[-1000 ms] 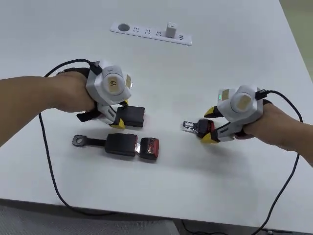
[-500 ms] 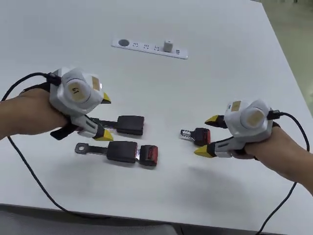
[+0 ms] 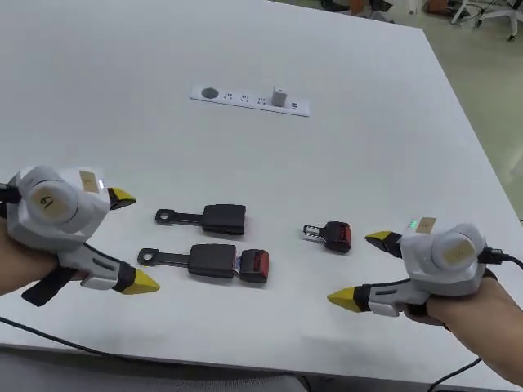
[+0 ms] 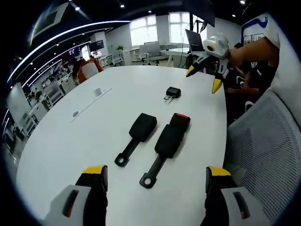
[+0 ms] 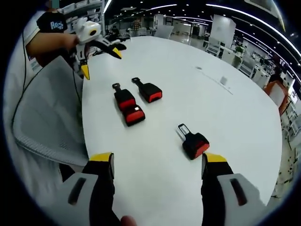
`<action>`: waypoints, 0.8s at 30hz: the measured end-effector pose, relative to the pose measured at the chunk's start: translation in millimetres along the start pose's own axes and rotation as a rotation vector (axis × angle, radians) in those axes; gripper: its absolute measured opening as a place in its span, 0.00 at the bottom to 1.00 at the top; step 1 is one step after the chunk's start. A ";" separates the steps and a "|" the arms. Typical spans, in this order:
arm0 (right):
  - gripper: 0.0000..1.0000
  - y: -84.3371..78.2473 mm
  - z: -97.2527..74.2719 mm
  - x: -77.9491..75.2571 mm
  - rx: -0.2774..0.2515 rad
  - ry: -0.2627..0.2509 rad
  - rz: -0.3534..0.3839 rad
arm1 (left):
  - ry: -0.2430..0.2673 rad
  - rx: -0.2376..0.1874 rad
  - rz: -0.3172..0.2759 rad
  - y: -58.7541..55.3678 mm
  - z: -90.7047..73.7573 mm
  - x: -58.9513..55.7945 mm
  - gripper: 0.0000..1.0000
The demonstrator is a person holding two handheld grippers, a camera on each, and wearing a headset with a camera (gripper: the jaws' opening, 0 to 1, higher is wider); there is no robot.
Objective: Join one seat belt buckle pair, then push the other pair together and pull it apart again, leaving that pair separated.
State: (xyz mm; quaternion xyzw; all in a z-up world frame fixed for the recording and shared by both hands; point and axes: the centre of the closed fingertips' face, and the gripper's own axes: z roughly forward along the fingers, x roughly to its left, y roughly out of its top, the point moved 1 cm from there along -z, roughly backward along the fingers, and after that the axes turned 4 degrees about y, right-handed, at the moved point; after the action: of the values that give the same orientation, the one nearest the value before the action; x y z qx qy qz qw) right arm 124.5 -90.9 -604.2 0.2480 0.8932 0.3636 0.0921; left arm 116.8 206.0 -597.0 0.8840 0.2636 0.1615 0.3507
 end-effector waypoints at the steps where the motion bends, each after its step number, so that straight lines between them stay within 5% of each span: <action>1: 0.78 1.4 -2.8 1.4 -0.019 -0.011 0.023 | 0.011 -0.006 -0.019 -0.2 -2.0 -1.0 0.91; 4: 0.83 -0.7 -6.0 3.7 -0.030 -0.026 0.048 | 0.039 -0.006 -0.067 -10.2 -6.4 -0.6 0.96; 6: 0.89 -2.2 -5.3 4.2 -0.042 -0.040 0.054 | 0.043 -0.029 -0.150 -6.7 -8.8 -6.2 1.00; 9: 0.99 -3.1 -5.0 1.8 -0.045 -0.070 0.064 | 0.040 -0.014 -0.135 -16.4 -7.8 -6.0 1.00; 16: 1.00 3.4 -9.9 6.2 -0.069 -0.084 0.074 | 0.075 -0.007 -0.147 -21.7 -14.7 -1.7 1.00; 20: 1.00 5.5 -14.0 8.3 -0.079 -0.090 0.088 | 0.096 -0.090 -0.243 -13.2 -21.5 2.1 1.00; 24: 1.00 7.5 -17.5 8.1 -0.097 -0.098 0.104 | 0.114 -0.093 -0.230 -12.3 -30.4 5.6 1.00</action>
State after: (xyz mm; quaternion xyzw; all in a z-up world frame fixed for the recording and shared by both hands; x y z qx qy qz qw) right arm 114.3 -92.8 -586.3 0.3067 0.8550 0.3980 0.1286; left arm 102.8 233.0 -583.8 0.8199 0.3751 0.1823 0.3921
